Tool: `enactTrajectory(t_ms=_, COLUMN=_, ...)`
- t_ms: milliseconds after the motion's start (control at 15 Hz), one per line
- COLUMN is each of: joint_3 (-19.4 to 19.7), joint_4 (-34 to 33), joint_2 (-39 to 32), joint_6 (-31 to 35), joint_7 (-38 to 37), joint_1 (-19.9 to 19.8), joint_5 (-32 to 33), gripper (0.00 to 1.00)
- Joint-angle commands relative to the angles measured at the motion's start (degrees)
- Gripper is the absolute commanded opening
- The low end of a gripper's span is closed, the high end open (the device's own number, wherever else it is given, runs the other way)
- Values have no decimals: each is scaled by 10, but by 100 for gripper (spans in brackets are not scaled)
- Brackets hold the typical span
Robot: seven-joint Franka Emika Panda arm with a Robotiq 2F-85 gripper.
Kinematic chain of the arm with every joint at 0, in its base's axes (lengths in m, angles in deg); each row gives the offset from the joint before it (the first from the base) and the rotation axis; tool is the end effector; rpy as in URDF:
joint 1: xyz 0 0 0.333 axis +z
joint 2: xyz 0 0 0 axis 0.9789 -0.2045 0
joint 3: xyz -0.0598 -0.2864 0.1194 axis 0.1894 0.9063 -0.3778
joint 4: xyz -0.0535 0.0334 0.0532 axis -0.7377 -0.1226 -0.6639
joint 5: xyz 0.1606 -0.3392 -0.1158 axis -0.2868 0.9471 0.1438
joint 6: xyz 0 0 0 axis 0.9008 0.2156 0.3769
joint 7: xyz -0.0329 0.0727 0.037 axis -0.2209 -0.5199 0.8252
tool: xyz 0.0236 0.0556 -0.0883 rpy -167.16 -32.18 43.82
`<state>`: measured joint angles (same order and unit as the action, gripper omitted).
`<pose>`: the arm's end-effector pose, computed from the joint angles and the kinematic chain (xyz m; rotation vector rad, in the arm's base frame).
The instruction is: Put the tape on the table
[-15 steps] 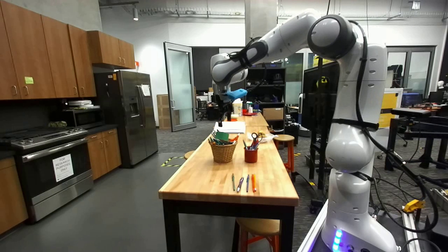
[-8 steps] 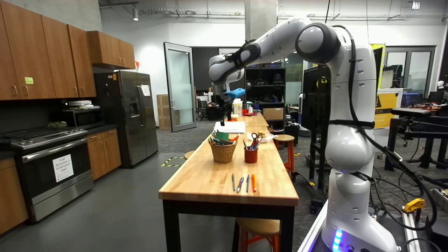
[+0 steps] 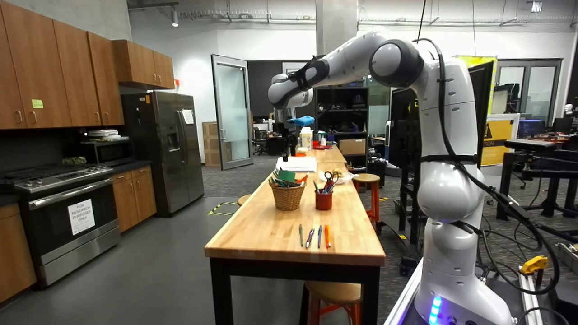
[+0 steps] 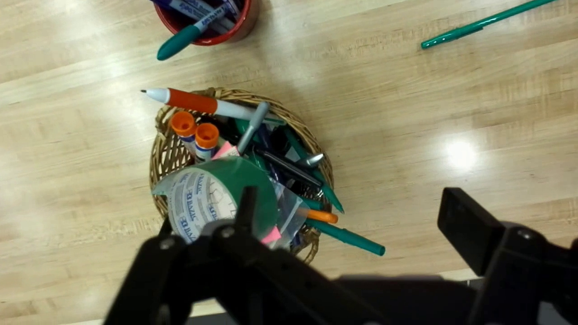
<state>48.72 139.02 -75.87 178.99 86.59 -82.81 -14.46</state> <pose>0.6027 -0.0851 0.5058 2.9997 0.5097 -0.0051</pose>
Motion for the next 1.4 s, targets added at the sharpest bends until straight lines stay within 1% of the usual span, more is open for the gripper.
enactTrajectory(t_ms=0, joint_3=3, joint_4=-38, joint_2=-23, joint_6=-20, joint_7=24, joint_1=-12, joint_5=-10, gripper=100)
enactTrajectory(t_ms=67, joint_3=3, joint_4=-42, joint_2=-25, joint_6=-22, joint_7=22, joint_1=-14, joint_5=-10, gripper=100)
enactTrajectory(t_ms=133, joint_3=0, joint_4=-18, joint_2=-14, joint_6=-5, joint_7=8, joint_1=-9, joint_5=-1, gripper=100)
enactTrajectory(t_ms=800, joint_3=1, joint_4=-29, joint_2=-22, joint_6=-9, joint_7=11, joint_1=-13, joint_5=-1, gripper=100)
enactTrajectory(t_ms=933, joint_3=1, joint_4=-33, joint_2=-29, joint_6=-12, joint_7=34, joint_1=-18, joint_5=-8, gripper=100)
enactTrajectory(t_ms=1067, joint_3=3, joint_4=-35, joint_2=-34, joint_6=-7, joint_7=41, joint_1=-21, joint_5=-7, gripper=100)
enactTrajectory(t_ms=1333, joint_3=5, joint_4=-43, joint_2=-49, joint_6=0, joint_7=78, joint_1=-38, joint_5=-31, gripper=100)
